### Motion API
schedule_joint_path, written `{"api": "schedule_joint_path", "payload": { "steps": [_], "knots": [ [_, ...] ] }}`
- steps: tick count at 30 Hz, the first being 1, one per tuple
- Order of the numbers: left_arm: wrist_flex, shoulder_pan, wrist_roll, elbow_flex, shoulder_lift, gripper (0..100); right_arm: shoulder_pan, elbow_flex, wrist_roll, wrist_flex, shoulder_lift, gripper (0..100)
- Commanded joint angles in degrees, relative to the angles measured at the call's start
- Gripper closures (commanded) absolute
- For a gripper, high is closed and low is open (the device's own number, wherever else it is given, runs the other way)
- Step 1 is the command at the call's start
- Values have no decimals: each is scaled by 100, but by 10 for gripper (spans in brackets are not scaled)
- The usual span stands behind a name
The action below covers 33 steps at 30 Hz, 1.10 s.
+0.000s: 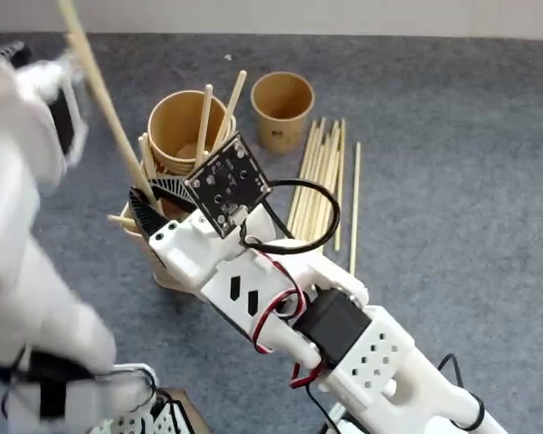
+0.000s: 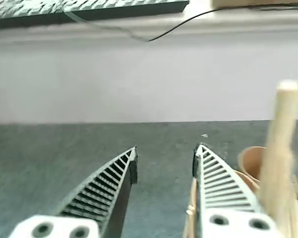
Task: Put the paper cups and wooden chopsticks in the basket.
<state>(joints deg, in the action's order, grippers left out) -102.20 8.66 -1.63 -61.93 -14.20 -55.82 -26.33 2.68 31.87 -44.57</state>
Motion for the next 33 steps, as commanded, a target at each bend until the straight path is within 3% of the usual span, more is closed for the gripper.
{"api": "schedule_joint_path", "payload": {
  "steps": [1,3,10,16,24,33],
  "knots": [
    [105,-119,79,673,-752,790,-13,119,-62,-75,-136,993],
    [360,330,79,910,-866,790,119,119,-62,-75,-171,993],
    [633,3037,70,1341,-259,789,1402,171,-26,-602,-145,993],
    [1011,4488,70,1358,734,789,1508,-84,202,-1077,-31,993],
    [1451,5174,308,1332,2070,789,1244,224,237,-1191,549,993],
    [1881,5411,360,1332,2897,789,1051,-804,255,-1059,259,992]
  ]
}}
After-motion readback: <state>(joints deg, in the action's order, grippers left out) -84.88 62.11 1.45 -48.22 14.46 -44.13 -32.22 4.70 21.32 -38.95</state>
